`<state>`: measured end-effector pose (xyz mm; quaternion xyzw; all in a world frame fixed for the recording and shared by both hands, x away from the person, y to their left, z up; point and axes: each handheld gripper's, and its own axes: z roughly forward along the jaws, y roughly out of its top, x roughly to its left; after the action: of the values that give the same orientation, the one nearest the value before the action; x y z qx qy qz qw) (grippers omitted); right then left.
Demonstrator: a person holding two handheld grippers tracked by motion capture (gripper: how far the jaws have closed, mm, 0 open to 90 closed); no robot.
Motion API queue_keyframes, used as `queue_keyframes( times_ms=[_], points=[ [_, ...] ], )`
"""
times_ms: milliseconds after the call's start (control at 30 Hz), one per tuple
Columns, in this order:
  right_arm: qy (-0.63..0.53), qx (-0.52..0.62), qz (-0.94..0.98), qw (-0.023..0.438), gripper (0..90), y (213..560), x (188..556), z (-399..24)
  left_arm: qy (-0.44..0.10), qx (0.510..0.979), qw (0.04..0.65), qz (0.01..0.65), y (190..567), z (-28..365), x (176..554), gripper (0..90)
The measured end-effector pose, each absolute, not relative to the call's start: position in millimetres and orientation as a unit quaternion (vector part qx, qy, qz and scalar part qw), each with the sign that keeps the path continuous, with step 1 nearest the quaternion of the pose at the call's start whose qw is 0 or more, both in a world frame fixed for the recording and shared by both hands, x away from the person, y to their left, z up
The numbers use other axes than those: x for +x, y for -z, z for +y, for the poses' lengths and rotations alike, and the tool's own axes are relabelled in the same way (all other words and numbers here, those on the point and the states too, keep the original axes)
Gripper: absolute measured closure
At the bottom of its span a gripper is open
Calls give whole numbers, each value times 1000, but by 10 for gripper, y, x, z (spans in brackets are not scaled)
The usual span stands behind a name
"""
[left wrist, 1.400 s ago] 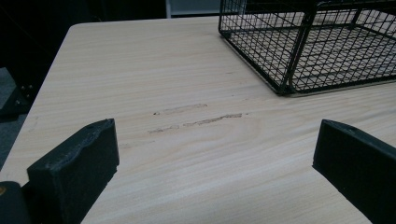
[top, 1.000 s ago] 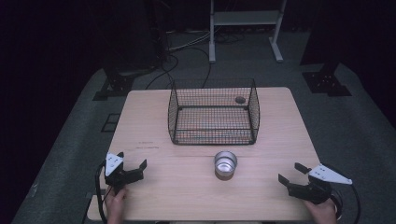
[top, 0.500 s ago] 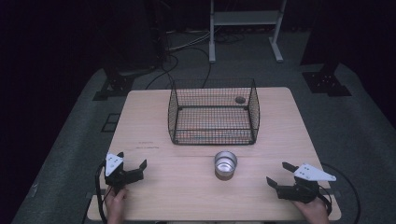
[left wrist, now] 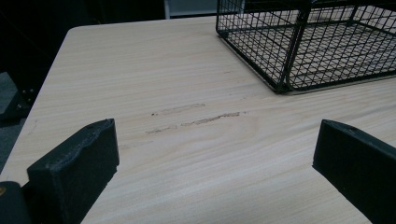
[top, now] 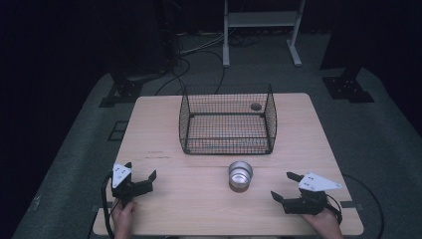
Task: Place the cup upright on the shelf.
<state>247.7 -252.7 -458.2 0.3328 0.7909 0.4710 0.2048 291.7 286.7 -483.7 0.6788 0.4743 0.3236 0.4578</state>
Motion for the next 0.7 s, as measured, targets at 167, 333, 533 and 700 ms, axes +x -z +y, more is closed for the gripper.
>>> queue_keyframes(
  times_ms=[167,333,533,700],
  points=[
    [-463,325,800,200,133,4609,2493,-2407,-324,680,458,473,4840,2860,2917,0],
    [-456,314,809,197,133,4627,2500,-2306,-326,679,458,472,4838,2860,2911,0],
    [-449,297,819,201,133,4631,2516,-2159,-326,678,458,474,4837,2866,2909,0],
    [-451,290,821,198,132,4615,2529,-2085,-326,679,458,473,4837,2865,2911,0]
  ],
)
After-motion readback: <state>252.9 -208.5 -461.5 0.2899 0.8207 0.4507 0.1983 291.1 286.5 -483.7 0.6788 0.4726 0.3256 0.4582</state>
